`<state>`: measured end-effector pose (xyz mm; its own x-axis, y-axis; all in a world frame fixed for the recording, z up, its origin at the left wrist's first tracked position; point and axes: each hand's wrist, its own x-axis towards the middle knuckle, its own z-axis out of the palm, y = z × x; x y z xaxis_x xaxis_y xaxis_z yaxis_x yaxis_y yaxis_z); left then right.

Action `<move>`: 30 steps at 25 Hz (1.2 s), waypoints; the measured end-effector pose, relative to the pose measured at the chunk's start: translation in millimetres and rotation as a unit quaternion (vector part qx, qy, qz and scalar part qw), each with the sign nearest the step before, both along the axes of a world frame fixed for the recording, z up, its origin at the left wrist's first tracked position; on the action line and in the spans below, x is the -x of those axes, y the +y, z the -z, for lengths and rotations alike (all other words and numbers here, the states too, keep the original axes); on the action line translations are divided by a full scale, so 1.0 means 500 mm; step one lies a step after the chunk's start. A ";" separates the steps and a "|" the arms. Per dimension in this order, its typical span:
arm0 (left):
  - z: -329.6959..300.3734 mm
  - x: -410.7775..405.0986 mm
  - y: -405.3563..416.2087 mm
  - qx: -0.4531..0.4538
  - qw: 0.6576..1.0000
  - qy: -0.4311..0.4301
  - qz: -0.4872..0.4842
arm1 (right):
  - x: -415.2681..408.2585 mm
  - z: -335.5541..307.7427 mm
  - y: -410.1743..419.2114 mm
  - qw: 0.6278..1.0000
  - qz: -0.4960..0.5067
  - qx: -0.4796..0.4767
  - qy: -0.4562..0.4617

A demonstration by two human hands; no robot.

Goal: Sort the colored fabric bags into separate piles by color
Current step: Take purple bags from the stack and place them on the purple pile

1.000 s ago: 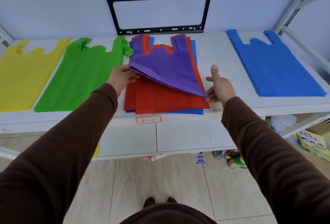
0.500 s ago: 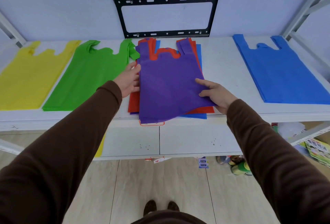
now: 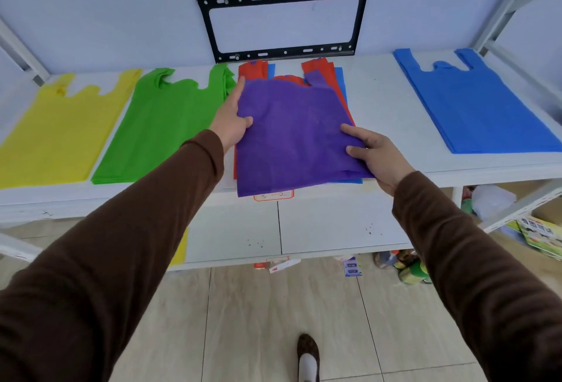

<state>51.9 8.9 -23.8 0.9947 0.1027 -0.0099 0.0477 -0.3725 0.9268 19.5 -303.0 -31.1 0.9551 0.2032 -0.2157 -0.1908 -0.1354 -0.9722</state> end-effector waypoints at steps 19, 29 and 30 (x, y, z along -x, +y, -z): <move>0.346 0.695 0.213 0.035 0.993 0.112 -0.011 | 0.640 0.288 0.220 0.982 -0.071 0.000 0.175; 0.431 0.325 0.322 -0.063 0.986 0.156 -0.001 | 0.277 0.418 0.361 0.985 -0.077 0.145 0.047; 0.443 0.279 0.338 -0.076 0.987 0.144 -0.006 | 0.236 0.429 0.378 0.986 -0.076 0.149 0.014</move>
<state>-87.7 177.9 -245.3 0.9515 0.1360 -0.2759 0.3062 -0.5039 0.8076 -98.3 -113.8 -245.4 0.9114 0.2673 -0.3130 -0.1721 -0.4433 -0.8797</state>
